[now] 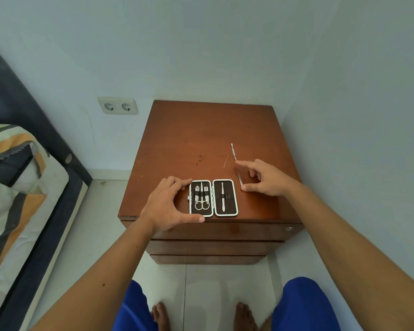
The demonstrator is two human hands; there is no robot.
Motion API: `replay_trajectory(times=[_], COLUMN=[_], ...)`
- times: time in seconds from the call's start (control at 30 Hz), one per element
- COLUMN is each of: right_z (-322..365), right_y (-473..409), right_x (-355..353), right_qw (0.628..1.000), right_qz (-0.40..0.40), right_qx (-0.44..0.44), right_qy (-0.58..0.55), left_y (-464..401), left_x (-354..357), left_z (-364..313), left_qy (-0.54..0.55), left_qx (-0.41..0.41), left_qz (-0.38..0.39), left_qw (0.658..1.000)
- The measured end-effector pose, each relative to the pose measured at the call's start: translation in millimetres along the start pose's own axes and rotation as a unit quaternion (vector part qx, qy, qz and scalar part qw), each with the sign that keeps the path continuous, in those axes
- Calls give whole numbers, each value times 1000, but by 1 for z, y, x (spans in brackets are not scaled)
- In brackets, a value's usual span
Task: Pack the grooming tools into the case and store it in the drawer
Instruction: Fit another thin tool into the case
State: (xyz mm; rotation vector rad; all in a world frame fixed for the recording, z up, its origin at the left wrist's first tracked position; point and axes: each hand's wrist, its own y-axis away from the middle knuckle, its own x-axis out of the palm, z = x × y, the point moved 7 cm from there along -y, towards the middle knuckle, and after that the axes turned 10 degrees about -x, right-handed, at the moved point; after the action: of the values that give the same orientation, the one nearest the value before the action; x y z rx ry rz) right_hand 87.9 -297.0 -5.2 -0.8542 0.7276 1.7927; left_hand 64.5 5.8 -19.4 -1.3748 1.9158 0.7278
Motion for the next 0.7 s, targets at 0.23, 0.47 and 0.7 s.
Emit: replay_trajectory(times=[0.23,0.47,0.7], right_z=[1,3,16], right_y=[-3,3,7], right_x=[-1,-4,-9], right_qw=[1000,998,960], right_qz=[19,-37,-195], right_qx=[5,21,1], right_qy=[10,-51,-199], left_y=[0,0,0], left_x=[0,0,-1], left_z=[0,-1,0], left_qy=[-5,-4,-7], left_qx=[-1,1,4], left_qz=[0,-1,-2], left_qw=[1000,1000,1000])
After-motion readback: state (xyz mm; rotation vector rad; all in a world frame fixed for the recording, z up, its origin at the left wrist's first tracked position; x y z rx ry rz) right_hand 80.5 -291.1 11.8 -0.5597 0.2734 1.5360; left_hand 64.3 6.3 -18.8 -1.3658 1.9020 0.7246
